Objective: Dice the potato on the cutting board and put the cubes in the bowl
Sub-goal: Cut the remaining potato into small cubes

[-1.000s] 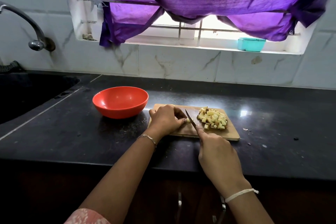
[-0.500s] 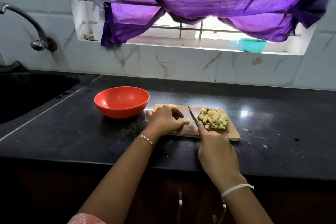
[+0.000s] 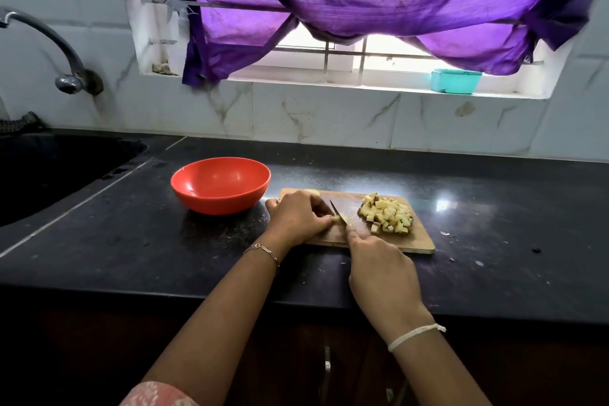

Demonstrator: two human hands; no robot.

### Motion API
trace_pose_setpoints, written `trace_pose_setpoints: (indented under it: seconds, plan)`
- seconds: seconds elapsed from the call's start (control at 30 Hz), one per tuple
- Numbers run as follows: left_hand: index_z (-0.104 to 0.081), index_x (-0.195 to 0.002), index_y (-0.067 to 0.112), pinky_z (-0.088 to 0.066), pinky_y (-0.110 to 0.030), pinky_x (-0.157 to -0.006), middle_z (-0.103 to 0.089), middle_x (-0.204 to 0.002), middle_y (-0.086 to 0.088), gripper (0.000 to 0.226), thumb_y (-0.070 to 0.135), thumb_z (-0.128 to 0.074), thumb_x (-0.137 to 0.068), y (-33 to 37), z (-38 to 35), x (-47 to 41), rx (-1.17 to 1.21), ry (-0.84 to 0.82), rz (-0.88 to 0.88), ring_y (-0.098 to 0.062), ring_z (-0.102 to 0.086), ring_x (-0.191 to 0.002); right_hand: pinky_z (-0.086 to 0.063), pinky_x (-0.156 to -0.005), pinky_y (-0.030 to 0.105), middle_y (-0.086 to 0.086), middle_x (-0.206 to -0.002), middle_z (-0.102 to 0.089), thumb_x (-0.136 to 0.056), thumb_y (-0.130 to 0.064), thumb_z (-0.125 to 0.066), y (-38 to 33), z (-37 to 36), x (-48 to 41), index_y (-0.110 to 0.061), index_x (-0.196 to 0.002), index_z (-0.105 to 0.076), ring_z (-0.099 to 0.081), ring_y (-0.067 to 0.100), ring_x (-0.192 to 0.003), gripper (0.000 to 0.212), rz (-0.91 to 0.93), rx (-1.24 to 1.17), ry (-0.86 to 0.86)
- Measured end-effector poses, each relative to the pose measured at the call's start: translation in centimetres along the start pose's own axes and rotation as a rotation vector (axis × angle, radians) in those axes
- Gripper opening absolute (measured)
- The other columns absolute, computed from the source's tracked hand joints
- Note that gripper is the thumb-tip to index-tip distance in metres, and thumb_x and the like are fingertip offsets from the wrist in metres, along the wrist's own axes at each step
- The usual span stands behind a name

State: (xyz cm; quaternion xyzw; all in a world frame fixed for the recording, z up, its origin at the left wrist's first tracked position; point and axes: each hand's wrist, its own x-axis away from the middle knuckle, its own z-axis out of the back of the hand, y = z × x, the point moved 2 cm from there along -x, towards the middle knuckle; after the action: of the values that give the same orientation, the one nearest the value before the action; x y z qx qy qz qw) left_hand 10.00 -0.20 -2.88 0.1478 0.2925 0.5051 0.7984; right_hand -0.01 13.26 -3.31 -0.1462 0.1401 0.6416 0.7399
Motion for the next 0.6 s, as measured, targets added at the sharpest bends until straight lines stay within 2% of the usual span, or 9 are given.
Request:
trace_pose_setpoints:
  seconds: [0.17, 0.3, 0.5, 0.6]
  plan:
    - [-0.073, -0.086, 0.037, -0.031, -0.041, -0.099, -0.067, -0.084, 0.02, 0.019, 0.054, -0.07, -0.078, 0.0, -0.2, 0.0, 0.01, 0.029, -0.011, -0.008, -0.059, -0.096, -0.049, -0.08, 0.032, 0.003, -0.121, -0.059, -0.097, -0.007, -0.036, 0.3, -0.1, -0.5, -0.022, -0.151, -0.026, -0.06, 0.023, -0.107, 0.057, -0.057, -0.068, 0.014]
    - [-0.073, -0.09, 0.036, -0.028, -0.039, -0.095, -0.07, -0.092, 0.019, 0.02, 0.053, -0.07, -0.079, 0.0, -0.3, -0.3, 0.01, 0.035, -0.02, -0.006, -0.058, -0.097, -0.049, -0.077, 0.031, 0.003, -0.115, -0.06, -0.096, -0.01, -0.041, 0.7, 0.0, 0.5, -0.025, -0.152, -0.024, -0.06, 0.022, -0.103, 0.06, -0.084, -0.144, 0.044]
    - [-0.07, -0.079, 0.039, -0.038, -0.046, -0.098, -0.06, -0.072, 0.024, 0.009, 0.046, -0.074, -0.077, -0.1, -0.6, -0.7, 0.032, -0.015, -0.019, -0.008, -0.06, -0.093, -0.049, -0.078, 0.032, -0.001, -0.116, -0.059, -0.099, -0.014, -0.038, 0.8, -0.2, 0.8, -0.031, -0.151, -0.024, -0.059, 0.02, -0.105, 0.057, -0.053, -0.125, 0.027]
    - [-0.065, -0.067, 0.042, -0.045, -0.048, -0.094, -0.059, -0.067, 0.026, 0.014, 0.044, -0.077, -0.075, -0.3, -0.7, -1.0, 0.071, -0.048, -0.024, -0.009, -0.06, -0.086, -0.049, -0.079, 0.032, 0.0, -0.119, -0.058, -0.1, -0.014, -0.036, 0.5, -0.3, 0.4, -0.028, -0.152, -0.023, -0.059, 0.02, -0.106, 0.055, -0.019, -0.09, 0.019]
